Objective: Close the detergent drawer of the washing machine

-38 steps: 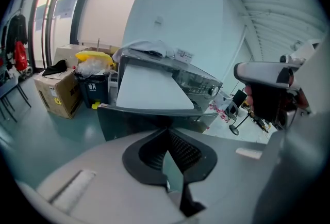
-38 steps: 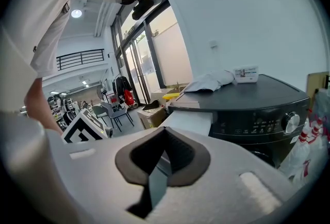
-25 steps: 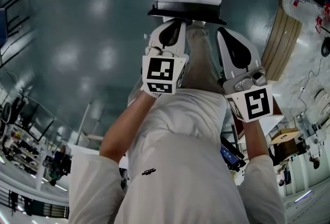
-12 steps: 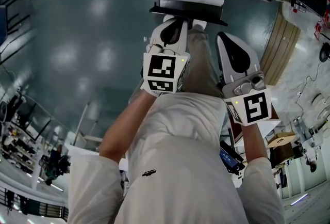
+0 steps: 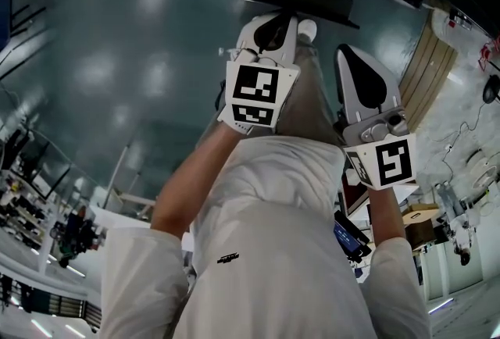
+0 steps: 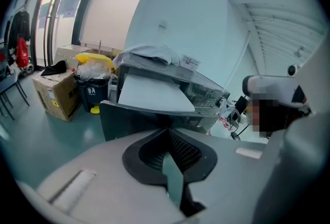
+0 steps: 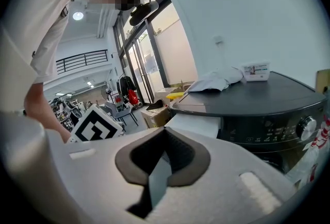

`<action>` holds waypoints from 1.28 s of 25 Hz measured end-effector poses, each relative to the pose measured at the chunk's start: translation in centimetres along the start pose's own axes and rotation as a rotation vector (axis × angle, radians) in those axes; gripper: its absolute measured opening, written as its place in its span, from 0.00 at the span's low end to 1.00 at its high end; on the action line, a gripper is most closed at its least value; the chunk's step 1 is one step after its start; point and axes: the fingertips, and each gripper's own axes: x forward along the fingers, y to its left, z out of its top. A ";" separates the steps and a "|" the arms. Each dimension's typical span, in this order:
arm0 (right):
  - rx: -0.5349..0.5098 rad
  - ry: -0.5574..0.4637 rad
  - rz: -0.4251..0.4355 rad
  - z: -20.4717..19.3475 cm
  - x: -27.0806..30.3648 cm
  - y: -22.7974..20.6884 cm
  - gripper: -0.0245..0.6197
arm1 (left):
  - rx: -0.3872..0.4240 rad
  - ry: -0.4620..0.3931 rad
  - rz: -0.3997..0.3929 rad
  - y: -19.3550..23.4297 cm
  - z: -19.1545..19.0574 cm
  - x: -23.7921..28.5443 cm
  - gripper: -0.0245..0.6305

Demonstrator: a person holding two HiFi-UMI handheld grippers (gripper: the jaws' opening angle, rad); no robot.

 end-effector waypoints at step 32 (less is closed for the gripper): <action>0.040 -0.027 -0.042 0.9 -0.1 -2.9 0.04 | 0.000 -0.098 0.019 3.5 9.7 8.9 0.07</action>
